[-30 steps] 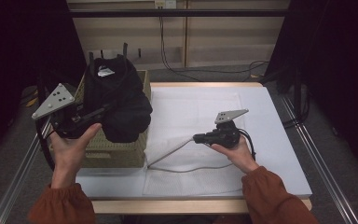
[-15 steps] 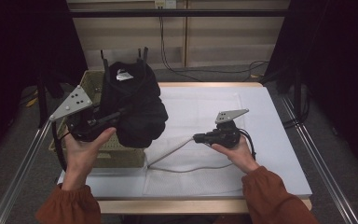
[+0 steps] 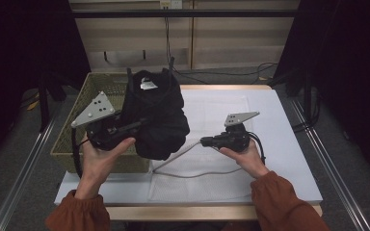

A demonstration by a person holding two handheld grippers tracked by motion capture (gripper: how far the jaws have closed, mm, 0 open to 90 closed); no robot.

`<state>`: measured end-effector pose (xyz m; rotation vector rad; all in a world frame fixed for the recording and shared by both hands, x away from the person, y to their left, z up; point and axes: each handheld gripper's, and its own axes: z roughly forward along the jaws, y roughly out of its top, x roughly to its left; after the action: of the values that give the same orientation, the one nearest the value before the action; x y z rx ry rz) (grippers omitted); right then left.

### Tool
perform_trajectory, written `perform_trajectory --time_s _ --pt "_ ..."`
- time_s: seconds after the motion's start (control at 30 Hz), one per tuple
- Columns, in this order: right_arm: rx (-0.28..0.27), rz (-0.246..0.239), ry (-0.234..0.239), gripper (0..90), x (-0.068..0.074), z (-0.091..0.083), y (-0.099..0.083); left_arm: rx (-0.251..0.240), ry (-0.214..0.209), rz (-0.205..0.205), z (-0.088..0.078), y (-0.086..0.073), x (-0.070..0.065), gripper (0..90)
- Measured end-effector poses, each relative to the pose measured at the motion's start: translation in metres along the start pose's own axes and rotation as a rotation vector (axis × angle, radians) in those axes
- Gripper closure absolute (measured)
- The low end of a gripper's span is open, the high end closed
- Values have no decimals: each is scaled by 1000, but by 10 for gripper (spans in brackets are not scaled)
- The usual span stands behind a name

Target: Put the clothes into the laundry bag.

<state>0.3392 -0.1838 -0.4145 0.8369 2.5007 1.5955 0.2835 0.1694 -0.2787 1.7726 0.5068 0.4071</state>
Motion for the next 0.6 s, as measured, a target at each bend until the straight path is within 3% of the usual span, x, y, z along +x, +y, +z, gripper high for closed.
perform_trajectory --time_s 0.07,0.13,0.3,0.37,0.6 --pt "-3 1 1 890 0 -1 1 10 -14 -34 6 -5 -1 730" --pt "-4 2 3 890 0 -1 1 34 3 -7 11 -9 -5 730" --pt "-3 0 5 890 0 -1 2 85 -27 -1 27 -18 -10 730" --pt "-4 0 6 890 1 -2 3 112 -18 34 31 -20 -14 729" --pt "-7 -8 8 890 -1 -3 6 162 -52 56 43 -27 -21 728"
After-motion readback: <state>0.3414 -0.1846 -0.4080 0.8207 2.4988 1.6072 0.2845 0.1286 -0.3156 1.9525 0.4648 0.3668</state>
